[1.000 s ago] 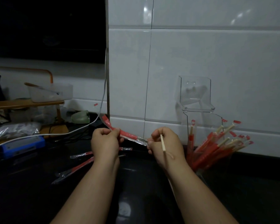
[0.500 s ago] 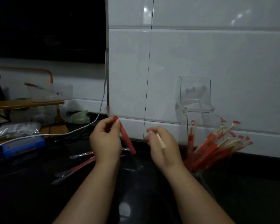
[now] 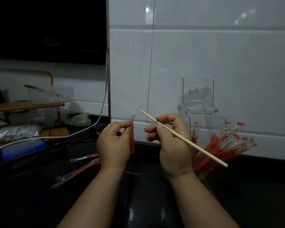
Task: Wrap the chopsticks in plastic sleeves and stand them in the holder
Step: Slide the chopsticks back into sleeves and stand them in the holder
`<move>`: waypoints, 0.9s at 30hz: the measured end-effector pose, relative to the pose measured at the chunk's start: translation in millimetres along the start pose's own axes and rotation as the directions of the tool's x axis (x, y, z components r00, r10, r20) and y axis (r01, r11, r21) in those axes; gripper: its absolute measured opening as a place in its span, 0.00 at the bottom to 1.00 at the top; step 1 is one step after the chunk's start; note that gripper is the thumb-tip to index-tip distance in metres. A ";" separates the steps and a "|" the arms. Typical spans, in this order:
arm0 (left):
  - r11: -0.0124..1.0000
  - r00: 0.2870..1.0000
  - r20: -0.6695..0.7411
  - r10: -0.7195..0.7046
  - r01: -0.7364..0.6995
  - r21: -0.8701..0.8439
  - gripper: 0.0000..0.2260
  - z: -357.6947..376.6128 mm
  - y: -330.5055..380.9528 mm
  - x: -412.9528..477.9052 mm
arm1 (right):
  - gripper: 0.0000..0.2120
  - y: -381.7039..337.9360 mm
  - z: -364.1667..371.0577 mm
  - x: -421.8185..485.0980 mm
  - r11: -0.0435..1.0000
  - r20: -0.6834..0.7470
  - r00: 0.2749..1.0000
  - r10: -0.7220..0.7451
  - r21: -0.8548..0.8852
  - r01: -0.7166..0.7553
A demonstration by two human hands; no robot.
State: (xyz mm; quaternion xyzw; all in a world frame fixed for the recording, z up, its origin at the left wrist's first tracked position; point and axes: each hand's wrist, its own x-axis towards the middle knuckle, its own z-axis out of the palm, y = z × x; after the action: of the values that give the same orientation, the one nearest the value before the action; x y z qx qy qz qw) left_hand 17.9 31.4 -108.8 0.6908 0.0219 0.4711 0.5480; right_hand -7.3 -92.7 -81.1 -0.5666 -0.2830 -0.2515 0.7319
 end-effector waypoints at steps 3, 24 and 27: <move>1.000 1.000 -0.009 0.011 -0.010 0.007 0.15 -0.6 -1.3 0.4 | 0.05 -0.2 1.8 -2.4 0.997 -0.037 0.997 -0.075 0.033 0.076; 0.966 0.976 0.057 0.212 -0.218 0.137 0.04 1.6 -7.7 -1.2 | 0.05 -0.8 4.3 -3.3 0.986 -0.116 0.993 -0.033 -0.163 0.014; 0.946 0.957 0.081 0.279 -0.288 0.146 0.05 2.7 -6.8 -2.1 | 0.05 0.0 3.7 -2.6 0.974 -0.131 0.991 -0.020 -0.226 -0.010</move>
State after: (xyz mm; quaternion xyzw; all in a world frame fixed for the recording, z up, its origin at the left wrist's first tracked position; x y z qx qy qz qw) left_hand 21.8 31.0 -115.3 0.7412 -0.0570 0.5213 0.4192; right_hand -9.7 -89.0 -82.2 -0.6273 -0.2048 -0.3211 0.6793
